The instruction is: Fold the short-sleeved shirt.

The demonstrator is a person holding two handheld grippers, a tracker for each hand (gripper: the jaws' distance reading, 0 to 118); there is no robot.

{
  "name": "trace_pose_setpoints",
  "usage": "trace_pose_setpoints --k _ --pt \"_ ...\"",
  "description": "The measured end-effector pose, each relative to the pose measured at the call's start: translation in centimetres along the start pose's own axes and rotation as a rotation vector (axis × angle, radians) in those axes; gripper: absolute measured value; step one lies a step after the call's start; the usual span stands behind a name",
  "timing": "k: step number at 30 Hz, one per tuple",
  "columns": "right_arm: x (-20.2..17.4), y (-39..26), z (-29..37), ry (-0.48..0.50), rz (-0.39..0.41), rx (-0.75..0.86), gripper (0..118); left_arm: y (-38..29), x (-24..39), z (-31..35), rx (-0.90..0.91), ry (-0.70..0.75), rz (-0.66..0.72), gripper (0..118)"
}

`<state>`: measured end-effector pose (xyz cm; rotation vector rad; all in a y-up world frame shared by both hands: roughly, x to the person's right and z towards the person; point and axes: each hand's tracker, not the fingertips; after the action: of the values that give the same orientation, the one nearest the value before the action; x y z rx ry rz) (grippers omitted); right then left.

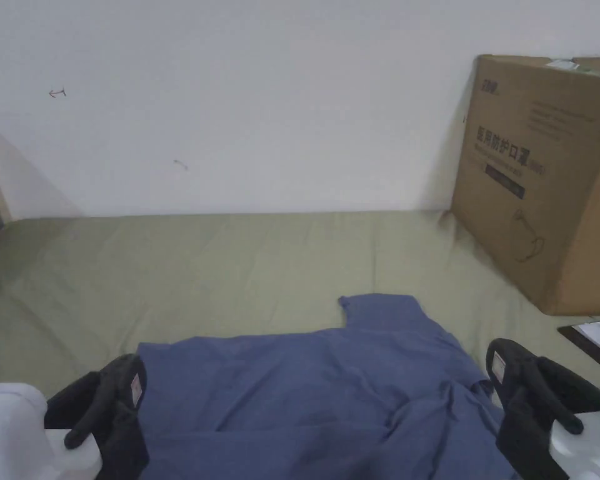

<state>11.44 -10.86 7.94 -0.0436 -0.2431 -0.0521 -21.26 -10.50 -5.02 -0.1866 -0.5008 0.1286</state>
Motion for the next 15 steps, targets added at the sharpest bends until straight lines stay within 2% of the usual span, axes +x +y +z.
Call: trace_pose_setpoints --k 2,4,6,7,8,9,10,12,14,15 --pt "0.6 0.5 0.2 0.055 -0.042 -0.023 0 1.1 -2.3 -1.6 -0.128 0.049 0.023 0" --pt "0.9 1.0 0.0 0.070 -0.037 -0.043 0 1.6 -5.3 -4.1 -0.311 0.070 0.069 0" --pt "1.5 0.7 0.0 0.080 -0.037 -0.061 0 0.7 -8.7 -7.7 -0.605 0.054 0.116 0" --pt "1.8 0.5 -0.2 0.102 -0.051 -0.071 0 -0.1 -9.9 -8.9 -0.693 0.053 0.126 0" --pt "2.0 0.2 -0.5 0.120 -0.061 -0.084 0 -1.3 -11.3 -10.2 -0.760 0.062 0.149 7" --pt "2.0 -0.2 -0.8 0.119 -0.060 -0.103 0 -2.6 -12.7 -11.2 -0.800 0.112 0.168 31" --pt "2.0 -0.8 -0.9 0.111 -0.056 -0.127 0 -3.7 -13.8 -12.1 -0.826 0.152 0.186 67" --pt "2.1 -1.8 -1.8 0.111 -0.066 -0.199 0 -6.3 -15.6 -14.0 -0.893 0.184 0.216 94" --pt "2.1 -2.8 -2.4 0.119 -0.107 -0.256 0 -8.6 -16.8 -15.5 -0.916 0.227 0.209 116" --pt "2.1 -3.2 -2.7 0.117 -0.131 -0.273 0 -9.7 -16.7 -16.1 -0.951 0.254 0.201 112"
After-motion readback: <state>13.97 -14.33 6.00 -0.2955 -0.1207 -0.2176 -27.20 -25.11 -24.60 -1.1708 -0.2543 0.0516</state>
